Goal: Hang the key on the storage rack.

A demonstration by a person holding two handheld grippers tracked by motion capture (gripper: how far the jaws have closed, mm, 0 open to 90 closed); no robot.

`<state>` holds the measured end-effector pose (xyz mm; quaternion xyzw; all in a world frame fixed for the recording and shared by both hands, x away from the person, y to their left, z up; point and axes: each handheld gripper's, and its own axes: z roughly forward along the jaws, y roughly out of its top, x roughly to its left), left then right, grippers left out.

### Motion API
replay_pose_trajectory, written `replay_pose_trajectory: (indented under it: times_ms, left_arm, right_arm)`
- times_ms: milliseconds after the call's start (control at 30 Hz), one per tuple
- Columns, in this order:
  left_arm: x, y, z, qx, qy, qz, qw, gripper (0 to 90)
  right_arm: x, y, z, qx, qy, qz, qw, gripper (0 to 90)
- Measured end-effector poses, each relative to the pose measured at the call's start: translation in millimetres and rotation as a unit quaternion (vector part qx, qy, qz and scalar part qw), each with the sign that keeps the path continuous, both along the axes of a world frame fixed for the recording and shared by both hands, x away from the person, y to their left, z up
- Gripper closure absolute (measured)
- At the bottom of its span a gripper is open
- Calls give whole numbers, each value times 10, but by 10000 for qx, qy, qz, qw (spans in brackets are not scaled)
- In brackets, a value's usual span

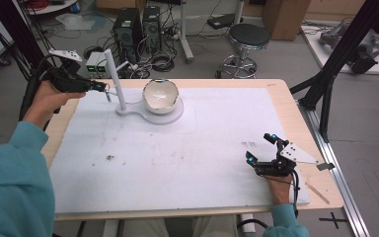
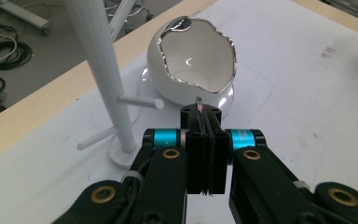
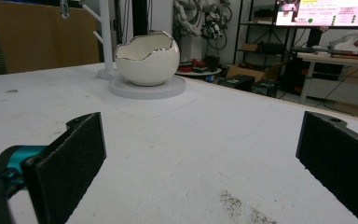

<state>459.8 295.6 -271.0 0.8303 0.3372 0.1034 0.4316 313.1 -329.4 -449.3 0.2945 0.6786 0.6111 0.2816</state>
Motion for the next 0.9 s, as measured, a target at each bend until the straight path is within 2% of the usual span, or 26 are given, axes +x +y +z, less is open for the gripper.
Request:
replay_pose_trajectory:
  times_ms: [33, 300, 567, 900]
  left_arm:
    - [7, -13, 14, 12, -40, 5, 10000, 886]
    - [111, -85, 45, -22, 20, -51, 10000, 886]
    - [202, -119, -42, 10, 250, -22, 9997, 886]
    - [265, -132, -115, 146, 363, 79, 9992, 885]
  right_arm:
    - [0, 0, 0, 1, 1, 2, 10000, 6]
    - [0, 0, -1, 15, 5, 5, 10000, 6]
    - [0, 0, -1, 15, 6, 3, 10000, 6]
    - [-1, -1, -1, 15, 17, 0, 10000, 6]
